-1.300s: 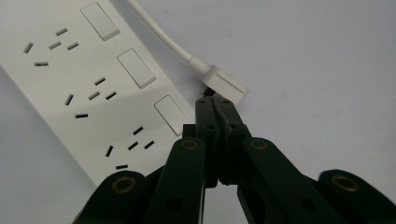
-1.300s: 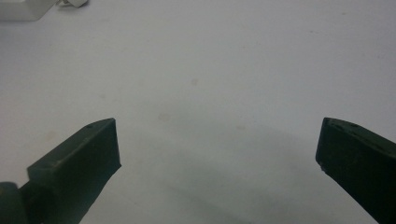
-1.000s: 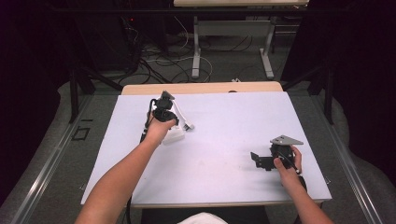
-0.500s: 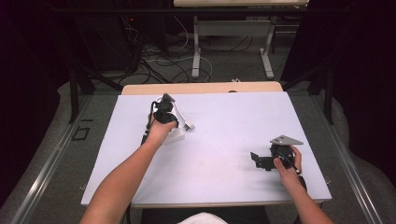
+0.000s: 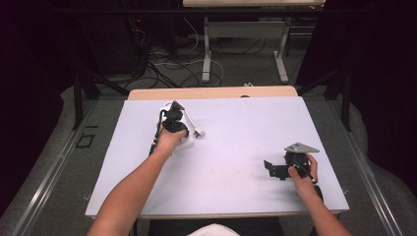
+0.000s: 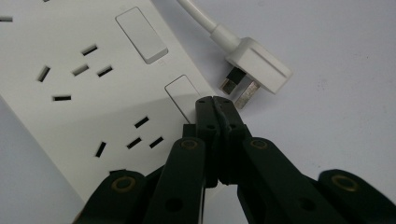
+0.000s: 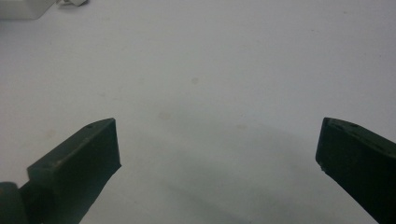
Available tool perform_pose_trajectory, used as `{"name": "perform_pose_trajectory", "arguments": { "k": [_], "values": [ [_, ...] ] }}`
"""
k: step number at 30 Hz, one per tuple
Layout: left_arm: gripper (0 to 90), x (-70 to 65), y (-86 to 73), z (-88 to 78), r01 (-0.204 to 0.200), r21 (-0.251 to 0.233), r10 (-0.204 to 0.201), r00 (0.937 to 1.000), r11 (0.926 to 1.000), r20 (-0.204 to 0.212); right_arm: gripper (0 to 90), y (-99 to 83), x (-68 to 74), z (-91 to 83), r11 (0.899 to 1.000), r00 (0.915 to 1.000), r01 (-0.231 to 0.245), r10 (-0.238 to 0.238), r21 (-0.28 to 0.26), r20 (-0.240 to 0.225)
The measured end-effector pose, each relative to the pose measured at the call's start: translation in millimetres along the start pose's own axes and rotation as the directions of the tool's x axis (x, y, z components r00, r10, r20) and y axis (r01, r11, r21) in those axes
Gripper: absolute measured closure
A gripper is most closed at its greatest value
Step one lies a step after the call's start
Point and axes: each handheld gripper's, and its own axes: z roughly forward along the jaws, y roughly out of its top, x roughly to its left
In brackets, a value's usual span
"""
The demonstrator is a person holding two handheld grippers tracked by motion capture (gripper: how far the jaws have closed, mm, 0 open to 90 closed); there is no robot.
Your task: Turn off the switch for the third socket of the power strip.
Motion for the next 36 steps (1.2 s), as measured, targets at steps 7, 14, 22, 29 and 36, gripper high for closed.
{"name": "perform_pose_trajectory", "arguments": {
  "k": [7, 14, 22, 29, 36],
  "values": [
    [90.0, 0.5, 0.6, 0.1, 0.003, 0.004, -0.003, 1.0, 1.0, 0.004, 0.0, 0.0, 0.7, 0.2, 1.0, 1.0, 0.002, -0.002, 0.003, -0.002],
    [90.0, 2.0, 1.2, 0.6, 0.027, 0.004, -0.027, 0.9995, 0.9996, 0.017, 0.0, 0.0, 1.2, 0.6, 1.0, 1.0, 0.007, -0.007, 0.0, -0.004],
    [90.0, 4.8, 2.0, 0.6, 0.052, 0.014, -0.052, 0.9979, 0.9986, 0.038, 0.0, -0.2, 1.6, 0.0, 1.0, 1.0, 0.003, -0.003, 0.004, -0.004],
    [90.0, 4.4, 3.1, 0.4, 0.05, 0.023, -0.05, 0.9981, 0.9985, 0.035, 0.0, -0.1, 1.8, 0.8, 1.0, 1.0, 0.007, -0.007, -0.001, -0.004],
    [90.0, 6.1, 5.3, -2.1, 0.035, -0.014, -0.035, 0.9991, 0.9993, 0.022, 0.0, -0.1, 0.8, 1.4, 1.0, 1.0, -0.004, 0.004, 0.004, -0.004]
  ]
}}
